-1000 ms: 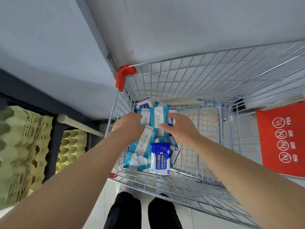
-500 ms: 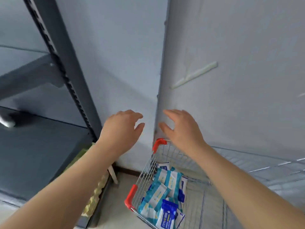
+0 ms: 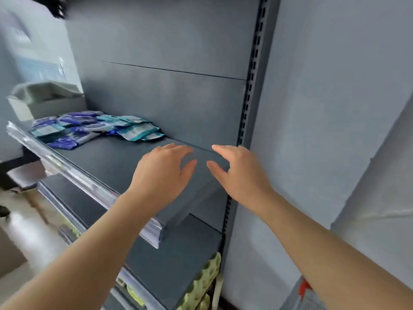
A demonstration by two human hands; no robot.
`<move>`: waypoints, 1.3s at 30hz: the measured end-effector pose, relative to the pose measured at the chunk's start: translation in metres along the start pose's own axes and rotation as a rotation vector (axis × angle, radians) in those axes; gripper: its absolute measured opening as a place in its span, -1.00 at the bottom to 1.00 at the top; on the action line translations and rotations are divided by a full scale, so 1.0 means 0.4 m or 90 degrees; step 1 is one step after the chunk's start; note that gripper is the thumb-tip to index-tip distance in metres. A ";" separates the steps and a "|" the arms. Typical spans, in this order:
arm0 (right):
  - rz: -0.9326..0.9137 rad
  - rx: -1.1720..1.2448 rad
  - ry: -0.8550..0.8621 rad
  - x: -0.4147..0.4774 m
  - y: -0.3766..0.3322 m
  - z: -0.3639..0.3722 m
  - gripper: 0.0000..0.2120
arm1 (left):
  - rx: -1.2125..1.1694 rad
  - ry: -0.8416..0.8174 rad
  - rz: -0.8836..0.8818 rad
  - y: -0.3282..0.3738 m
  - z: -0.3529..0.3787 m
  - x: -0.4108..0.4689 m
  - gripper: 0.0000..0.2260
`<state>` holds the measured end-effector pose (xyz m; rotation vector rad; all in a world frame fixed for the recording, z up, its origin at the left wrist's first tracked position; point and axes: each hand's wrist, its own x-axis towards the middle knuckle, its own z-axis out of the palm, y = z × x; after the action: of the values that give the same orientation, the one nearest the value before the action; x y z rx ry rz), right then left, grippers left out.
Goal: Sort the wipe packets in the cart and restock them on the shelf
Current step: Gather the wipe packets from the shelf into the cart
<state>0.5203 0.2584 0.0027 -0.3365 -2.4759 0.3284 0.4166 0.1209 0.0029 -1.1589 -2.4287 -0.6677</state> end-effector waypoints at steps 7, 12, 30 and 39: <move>0.026 0.025 0.000 0.246 -0.281 0.198 -0.62 | 0.049 -0.007 -0.057 -0.393 -0.146 0.079 -0.69; 0.098 0.004 -0.035 0.380 -0.360 0.328 -0.67 | 0.051 -0.037 -0.086 -0.601 -0.146 0.169 -0.71; 0.391 0.119 -0.128 0.758 -0.186 0.674 -0.44 | -0.008 -0.264 -0.029 -0.986 0.169 0.644 -0.45; 0.604 0.197 -0.038 0.792 -0.190 0.708 -0.40 | -0.189 -0.259 0.084 -1.028 0.169 0.672 -0.64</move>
<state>0.0898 0.2429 -0.0239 -1.3612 -2.1023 1.0888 -0.0781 0.0992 -0.0212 -1.7025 -2.6036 -0.8414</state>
